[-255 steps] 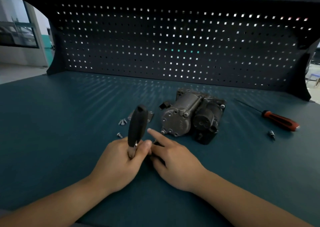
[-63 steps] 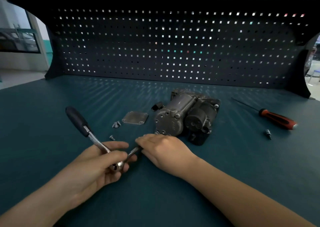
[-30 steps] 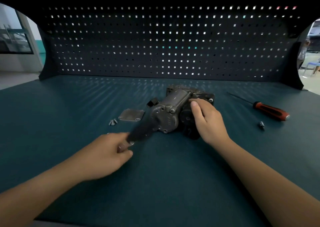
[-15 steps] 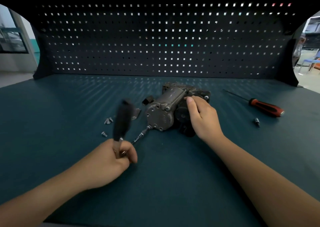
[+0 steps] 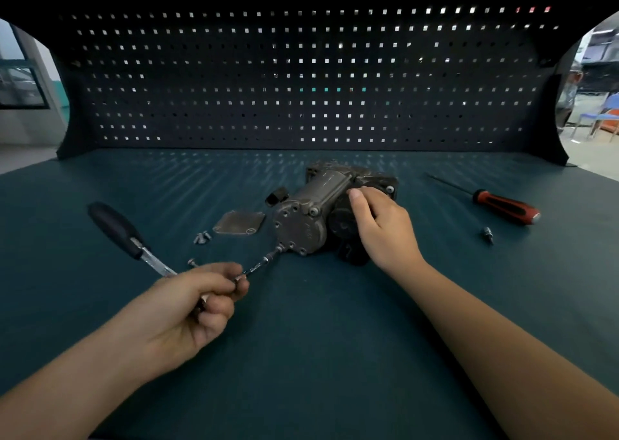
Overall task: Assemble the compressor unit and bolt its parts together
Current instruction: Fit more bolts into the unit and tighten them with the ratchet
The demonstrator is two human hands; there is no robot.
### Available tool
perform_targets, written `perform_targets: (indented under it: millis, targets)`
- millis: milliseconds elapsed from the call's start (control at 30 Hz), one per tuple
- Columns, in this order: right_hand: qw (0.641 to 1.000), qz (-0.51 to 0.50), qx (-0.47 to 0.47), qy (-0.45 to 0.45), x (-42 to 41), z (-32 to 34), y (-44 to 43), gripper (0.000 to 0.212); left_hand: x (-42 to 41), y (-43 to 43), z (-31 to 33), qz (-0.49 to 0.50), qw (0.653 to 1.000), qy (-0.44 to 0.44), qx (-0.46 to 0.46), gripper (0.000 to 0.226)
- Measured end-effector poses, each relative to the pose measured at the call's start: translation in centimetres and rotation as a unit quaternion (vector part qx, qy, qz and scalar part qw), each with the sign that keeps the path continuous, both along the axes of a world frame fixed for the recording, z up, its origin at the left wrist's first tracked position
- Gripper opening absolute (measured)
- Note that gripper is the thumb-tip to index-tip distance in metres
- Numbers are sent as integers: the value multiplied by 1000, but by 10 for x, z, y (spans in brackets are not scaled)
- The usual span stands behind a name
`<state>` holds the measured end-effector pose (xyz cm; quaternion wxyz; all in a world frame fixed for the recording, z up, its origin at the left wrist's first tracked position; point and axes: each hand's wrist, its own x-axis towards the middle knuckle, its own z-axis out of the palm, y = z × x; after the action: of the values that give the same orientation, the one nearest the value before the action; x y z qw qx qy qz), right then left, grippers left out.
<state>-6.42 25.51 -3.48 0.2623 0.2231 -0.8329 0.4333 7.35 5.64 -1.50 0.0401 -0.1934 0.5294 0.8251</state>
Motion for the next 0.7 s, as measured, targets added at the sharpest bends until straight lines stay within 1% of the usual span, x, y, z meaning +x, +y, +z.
perform_targets:
  millis: [33, 67, 100, 133, 167, 200, 233, 267, 300, 333, 367, 400, 433, 467, 500, 533, 567, 600, 633, 667, 700]
  targets:
    - [1000, 0, 4, 1, 0, 0, 0, 33, 1, -1, -3, -16, 996, 8, -82, 30]
    - [1000, 1, 6, 0, -1, 0, -1, 34, 2, -2, -5, -41, 981, 24, -189, 34]
    - [1000, 0, 8, -2, -1, 0, -1, 35, 3, -6, -9, -73, 942, 55, -324, 38]
    - [1000, -1, 10, -4, 0, 0, -1, 36, 1, -10, -12, -104, 880, 82, -456, 42]
    - [1000, -2, 14, -6, 0, 1, 0, 35, -1, -12, -12, -136, 808, 96, -565, 42]
    - [1000, 2, 22, -8, 0, 1, 1, 33, -1, -13, -10, -148, 757, 101, -628, 42]
    - [999, 12, 34, -9, 0, 2, 2, 32, -1, -13, -8, -143, 745, 103, -643, 41]
    - [998, 22, 53, -10, 1, 2, 3, 35, -2, -13, -8, -128, 765, 107, -622, 40]
    - [996, 32, 77, -10, 2, 3, 4, 43, -4, -13, -7, -101, 814, 104, -563, 39]
    - [994, 38, 103, -9, 3, 4, 5, 54, -5, -14, -4, -65, 881, 85, -461, 37]
    - [991, 36, 126, -6, 4, 4, 5, 63, -7, -17, -2, -39, 945, 61, -318, 32]
    - [990, 29, 140, 0, 4, 4, 5, 68, -10, -21, 1, -28, 990, 22, -138, 29]
    - [989, 21, 145, 9, 5, 4, 4, 68, -13, -23, 5, -27, 999, 1, 37, 40]
    - [989, 14, 144, 19, 5, 4, 3, 67, -15, -26, 10, -7, 987, -7, 160, 58]
    - [989, 11, 143, 28, 5, 4, 3, 65, -16, -27, 15, -3, 981, -5, 194, 65]
    - [989, 11, 144, 34, 5, 4, 3, 65, -12, -21, 16, -25, 990, 6, 138, 56]
    - [988, 11, 151, 37, 5, 4, 4, 66, -7, -14, 14, -63, 998, 27, 6, 36]
    - [986, 12, 163, 39, 5, 4, 5, 69, -6, -6, 13, -85, 988, 28, -124, 22]
    - [983, 12, 176, 40, 5, 4, 6, 73, -4, 0, 11, -105, 966, 38, -233, 23]
    - [982, 9, 186, 43, 4, 5, 6, 75, -4, 1, 7, -121, 939, 62, -315, 26]
    - [980, 6, 191, 49, 4, 5, 6, 76, -6, 0, 3, -128, 919, 77, -364, 27]
